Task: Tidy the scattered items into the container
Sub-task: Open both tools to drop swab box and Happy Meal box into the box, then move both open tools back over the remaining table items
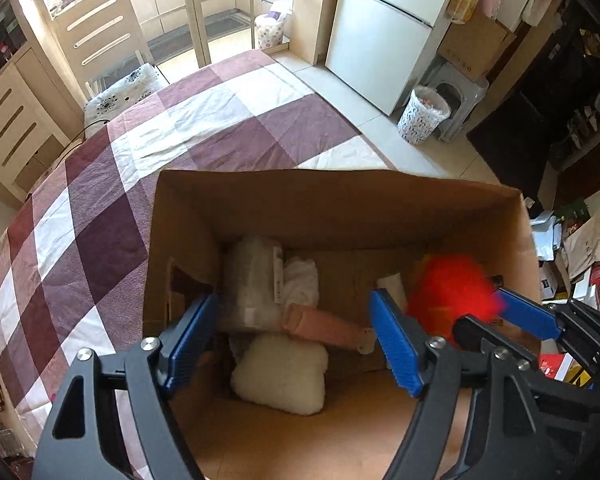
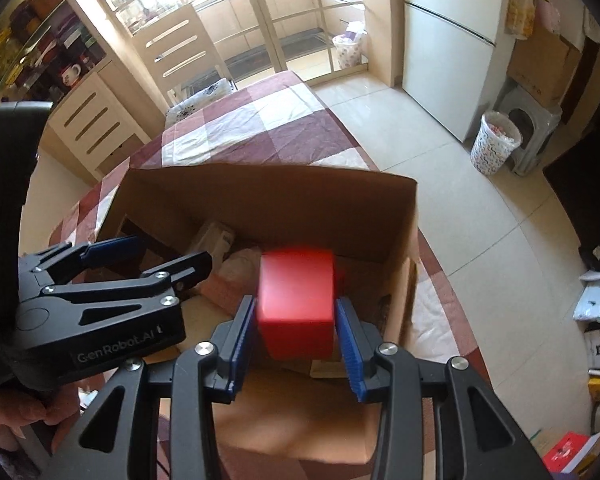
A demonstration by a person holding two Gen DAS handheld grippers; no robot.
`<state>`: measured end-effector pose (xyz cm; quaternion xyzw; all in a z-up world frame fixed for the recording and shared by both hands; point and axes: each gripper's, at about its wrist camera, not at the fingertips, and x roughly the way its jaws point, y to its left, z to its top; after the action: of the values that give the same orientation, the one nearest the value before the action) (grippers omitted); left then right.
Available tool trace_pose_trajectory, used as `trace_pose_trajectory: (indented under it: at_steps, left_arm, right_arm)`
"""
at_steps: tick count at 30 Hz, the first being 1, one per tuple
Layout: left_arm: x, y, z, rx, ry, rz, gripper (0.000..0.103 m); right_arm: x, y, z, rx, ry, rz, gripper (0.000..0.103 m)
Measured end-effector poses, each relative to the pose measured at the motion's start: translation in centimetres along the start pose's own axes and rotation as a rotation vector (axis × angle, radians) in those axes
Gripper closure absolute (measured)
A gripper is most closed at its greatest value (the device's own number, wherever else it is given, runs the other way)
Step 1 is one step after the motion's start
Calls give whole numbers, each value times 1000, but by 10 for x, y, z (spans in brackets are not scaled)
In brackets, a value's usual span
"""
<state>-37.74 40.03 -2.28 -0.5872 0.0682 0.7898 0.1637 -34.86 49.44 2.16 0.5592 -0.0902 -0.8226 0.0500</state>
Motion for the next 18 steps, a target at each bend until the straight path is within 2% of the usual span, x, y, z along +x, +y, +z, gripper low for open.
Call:
trace_pose_trajectory:
  at_steps: [9,11,18]
  left_arm:
    - [-36,-4,-14,6,-63,-17,18]
    - [-48,-4,-22,4,-80,-17,15]
    - [-82,5,-63,-32,-115,-22,14]
  right_arm:
    - [-39,3,-3,23,-61,44,63]
    - [-48,3,-6,32,-69,51,63]
    - [-67,14,-26,33,-63,64,62]
